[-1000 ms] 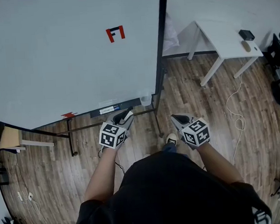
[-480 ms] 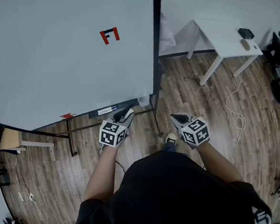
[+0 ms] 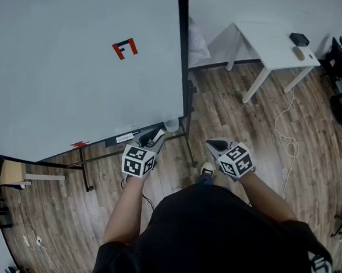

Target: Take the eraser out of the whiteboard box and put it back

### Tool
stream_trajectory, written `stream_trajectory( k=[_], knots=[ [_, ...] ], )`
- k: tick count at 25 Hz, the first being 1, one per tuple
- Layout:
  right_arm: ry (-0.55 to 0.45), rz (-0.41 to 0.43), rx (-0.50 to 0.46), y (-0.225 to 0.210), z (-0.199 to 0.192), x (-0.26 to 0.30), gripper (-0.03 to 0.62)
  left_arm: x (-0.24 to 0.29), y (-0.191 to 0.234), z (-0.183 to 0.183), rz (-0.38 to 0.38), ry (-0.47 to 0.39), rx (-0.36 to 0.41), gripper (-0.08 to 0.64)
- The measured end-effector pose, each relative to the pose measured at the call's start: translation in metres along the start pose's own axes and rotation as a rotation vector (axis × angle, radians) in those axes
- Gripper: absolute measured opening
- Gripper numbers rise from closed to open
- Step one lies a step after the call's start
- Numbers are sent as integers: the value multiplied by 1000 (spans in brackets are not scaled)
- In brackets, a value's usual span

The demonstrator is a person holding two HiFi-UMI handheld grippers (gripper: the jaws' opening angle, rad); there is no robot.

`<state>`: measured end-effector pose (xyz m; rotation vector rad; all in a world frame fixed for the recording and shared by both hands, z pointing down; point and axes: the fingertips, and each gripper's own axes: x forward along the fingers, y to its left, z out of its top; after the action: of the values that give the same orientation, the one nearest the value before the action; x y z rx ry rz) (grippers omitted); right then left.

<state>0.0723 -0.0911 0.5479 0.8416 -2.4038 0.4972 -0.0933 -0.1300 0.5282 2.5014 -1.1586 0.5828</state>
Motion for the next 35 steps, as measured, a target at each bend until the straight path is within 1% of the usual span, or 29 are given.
stream_trajectory(
  k=[12, 18, 35],
  knots=[
    [61, -33, -43, -23, -6, 7, -6, 22, 2, 20, -8, -18, -1, 152],
    [76, -41, -56, -35, -7, 12, -6, 36, 5, 22, -17, -16, -9, 152],
    [61, -61, -12, -68, 1, 25, -6, 75, 17, 31, -50, -8, -24, 153]
  ],
)
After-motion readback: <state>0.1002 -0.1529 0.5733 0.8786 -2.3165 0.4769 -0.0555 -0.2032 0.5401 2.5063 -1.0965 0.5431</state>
